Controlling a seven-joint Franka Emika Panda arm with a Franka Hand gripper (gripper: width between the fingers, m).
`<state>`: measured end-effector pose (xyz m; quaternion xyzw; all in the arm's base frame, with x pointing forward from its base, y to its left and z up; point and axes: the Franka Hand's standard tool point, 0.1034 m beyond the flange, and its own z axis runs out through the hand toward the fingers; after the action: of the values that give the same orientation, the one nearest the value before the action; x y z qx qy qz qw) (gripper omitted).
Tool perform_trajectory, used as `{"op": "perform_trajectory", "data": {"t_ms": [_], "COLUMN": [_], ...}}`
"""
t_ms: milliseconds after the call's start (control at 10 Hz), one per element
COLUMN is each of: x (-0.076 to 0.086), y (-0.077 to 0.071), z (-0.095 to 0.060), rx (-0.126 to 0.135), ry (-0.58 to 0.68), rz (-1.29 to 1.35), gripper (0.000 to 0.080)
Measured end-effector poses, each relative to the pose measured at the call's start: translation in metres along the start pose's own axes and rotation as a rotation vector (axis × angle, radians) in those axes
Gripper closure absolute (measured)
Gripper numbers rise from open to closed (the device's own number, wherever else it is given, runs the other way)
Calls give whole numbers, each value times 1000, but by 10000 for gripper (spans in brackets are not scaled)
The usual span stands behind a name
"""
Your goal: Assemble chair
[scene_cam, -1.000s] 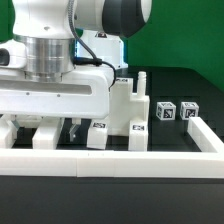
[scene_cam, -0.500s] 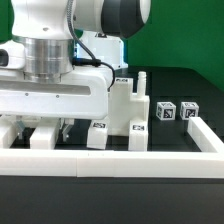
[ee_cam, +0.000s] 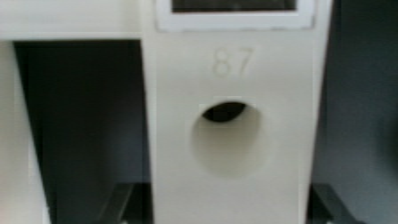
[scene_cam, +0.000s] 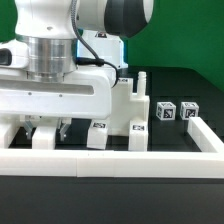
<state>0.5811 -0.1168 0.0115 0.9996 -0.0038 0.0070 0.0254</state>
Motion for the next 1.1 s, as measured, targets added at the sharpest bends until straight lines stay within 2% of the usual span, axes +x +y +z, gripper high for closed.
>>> {"op": "perform_trajectory", "data": {"t_ms": [200,500,700,800,1100], "x": [5,9,16,18,18], "y": [2,9,7,5,6], "z": [-22,-67,-99,-104,-99], "rx": [15,42,58,60,60], "ry": [15,42,78,86,79], "rz": [-2,-22,-20,-13,17], "gripper": [515,515,515,515,515]}}
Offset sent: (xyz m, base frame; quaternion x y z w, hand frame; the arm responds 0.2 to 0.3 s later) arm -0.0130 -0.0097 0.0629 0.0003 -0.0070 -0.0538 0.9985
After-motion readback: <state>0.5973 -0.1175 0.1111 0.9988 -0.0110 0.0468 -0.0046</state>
